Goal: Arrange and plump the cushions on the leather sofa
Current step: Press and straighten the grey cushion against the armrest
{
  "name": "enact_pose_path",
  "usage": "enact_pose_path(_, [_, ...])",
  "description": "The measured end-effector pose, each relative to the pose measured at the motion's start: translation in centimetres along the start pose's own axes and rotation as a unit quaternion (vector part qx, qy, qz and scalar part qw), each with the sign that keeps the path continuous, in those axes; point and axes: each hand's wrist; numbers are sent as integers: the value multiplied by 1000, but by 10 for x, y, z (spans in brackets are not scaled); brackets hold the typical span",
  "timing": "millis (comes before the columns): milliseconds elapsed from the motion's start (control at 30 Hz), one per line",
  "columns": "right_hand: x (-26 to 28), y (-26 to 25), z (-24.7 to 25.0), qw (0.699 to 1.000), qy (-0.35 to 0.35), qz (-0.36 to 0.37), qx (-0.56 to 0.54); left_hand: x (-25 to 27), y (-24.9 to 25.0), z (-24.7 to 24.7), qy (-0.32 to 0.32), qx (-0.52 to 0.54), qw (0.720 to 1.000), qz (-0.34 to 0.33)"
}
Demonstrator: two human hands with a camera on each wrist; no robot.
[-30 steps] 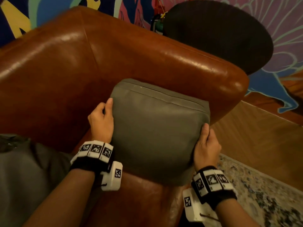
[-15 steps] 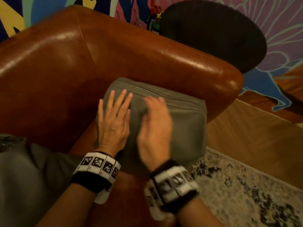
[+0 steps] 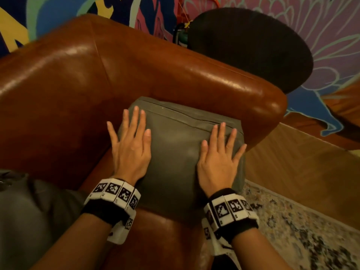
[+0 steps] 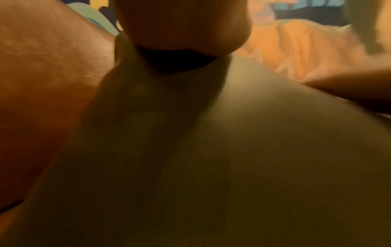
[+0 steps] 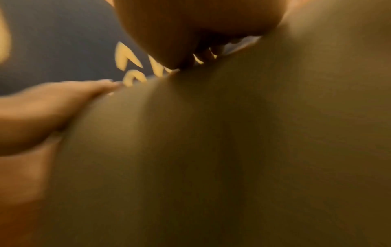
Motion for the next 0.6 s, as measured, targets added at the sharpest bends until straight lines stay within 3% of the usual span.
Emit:
enact_pose_path(100, [7,-44,-5,987,-25,151,-43,1,14,-3,-21,17,990,-140])
enact_pose_path(133, [6,-49,-7,985,-41,160,-43,-2,11,-3,-33,2,989,-143])
enact_pose_path(267, [-2,4,-2,997,-47,52,34,-17,-29,3,-98,-82,992,19])
enact_pose_path(333, [0,33,7,997,-61,1,53,-19,-38,4,-128,-78,988,40])
enact_pose_path(433, [2,40,14,997,-56,-37,44,-15,-30,9,-78,-36,995,59])
enact_pose_path(533, [16,16,16,999,8,29,18,14,-17,9,25,-25,997,69])
enact_pose_path(600, [39,-11,2,988,20,150,17,47,0,-3,6,-17,1000,-20])
Point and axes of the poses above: each hand's wrist, its own x-axis away from the middle knuckle, its own z-axis out of the back of the hand, y = z × x
